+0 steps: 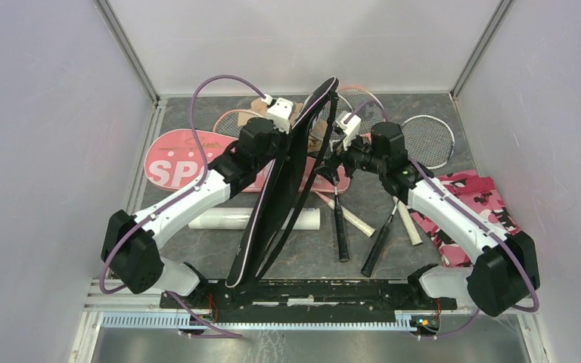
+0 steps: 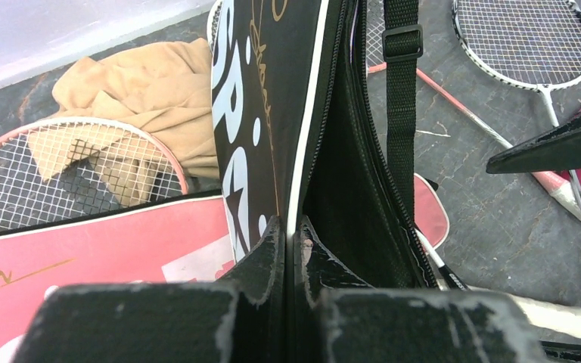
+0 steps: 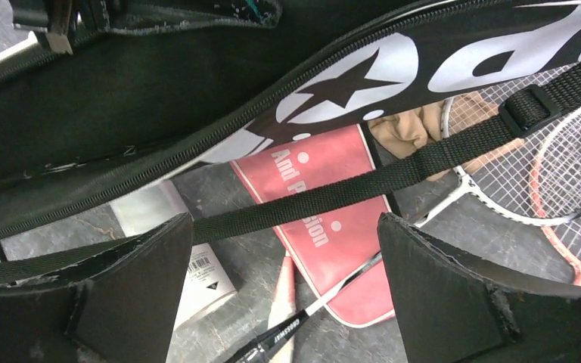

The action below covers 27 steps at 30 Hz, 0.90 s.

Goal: Pack up the badminton gear
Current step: Open the racket bag at the center of the board.

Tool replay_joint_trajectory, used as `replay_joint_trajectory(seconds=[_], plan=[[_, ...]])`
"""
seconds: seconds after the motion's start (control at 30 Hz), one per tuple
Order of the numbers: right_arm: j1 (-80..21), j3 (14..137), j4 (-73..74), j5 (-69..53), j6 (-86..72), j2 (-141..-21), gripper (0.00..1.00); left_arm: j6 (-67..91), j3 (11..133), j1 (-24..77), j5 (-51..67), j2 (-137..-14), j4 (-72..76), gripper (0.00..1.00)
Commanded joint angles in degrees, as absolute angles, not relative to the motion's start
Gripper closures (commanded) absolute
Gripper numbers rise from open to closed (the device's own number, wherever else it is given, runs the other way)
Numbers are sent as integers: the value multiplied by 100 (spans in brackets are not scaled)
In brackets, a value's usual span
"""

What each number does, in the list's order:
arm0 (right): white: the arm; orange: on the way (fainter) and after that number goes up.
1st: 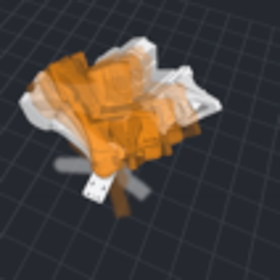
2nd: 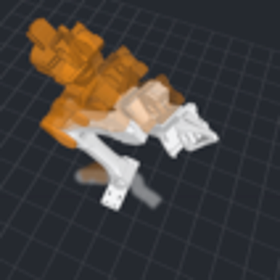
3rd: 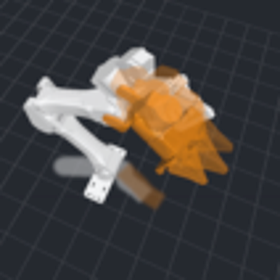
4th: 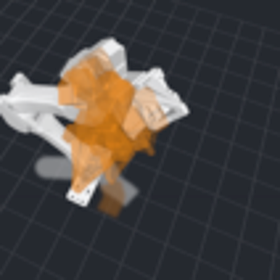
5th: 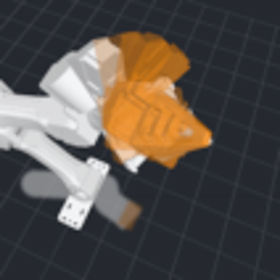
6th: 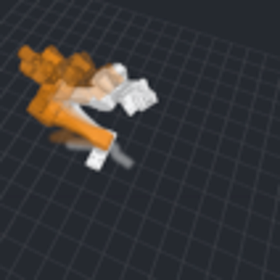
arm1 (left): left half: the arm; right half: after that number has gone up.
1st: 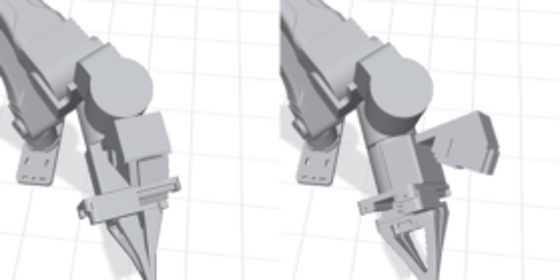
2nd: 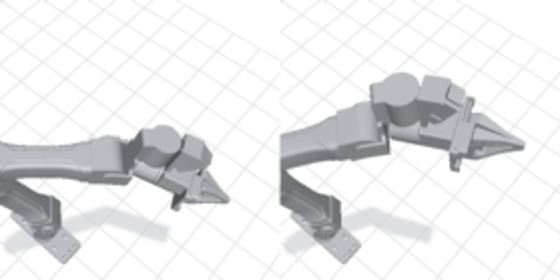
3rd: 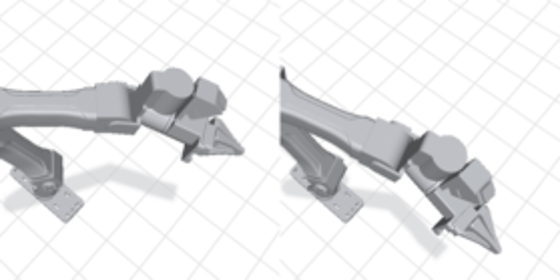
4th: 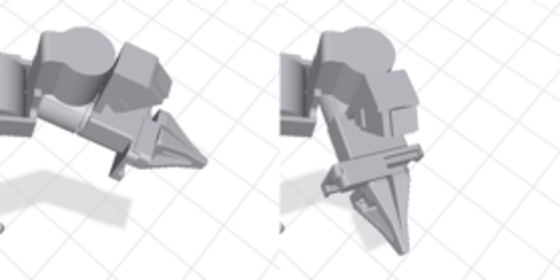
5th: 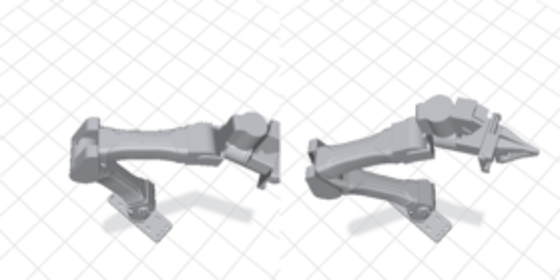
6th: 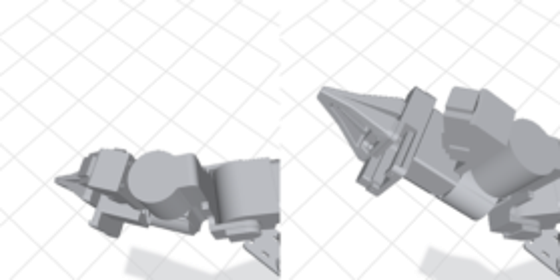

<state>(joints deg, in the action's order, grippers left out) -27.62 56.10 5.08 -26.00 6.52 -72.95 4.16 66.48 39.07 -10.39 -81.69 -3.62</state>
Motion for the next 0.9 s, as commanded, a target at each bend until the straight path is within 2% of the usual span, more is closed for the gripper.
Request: replay_joint_trajectory(seconds=[0.0,0.47,0.57,0.87], plan=[[-2747,5674,-319,-2768,22,-7353,3,890,6522,3897,-1127,-7796,455,98],[-2750,6614,-417,-2912,-1075,-8517,2,1166,6232,3902,-822,-7884,642,98],[-2753,6684,-390,-2906,-1236,-8705,4,1171,6207,3902,-761,-7883,642,98],[-2759,6532,-752,-3314,-1728,-8544,4,1145,6176,3911,-757,-7934,686,98]])
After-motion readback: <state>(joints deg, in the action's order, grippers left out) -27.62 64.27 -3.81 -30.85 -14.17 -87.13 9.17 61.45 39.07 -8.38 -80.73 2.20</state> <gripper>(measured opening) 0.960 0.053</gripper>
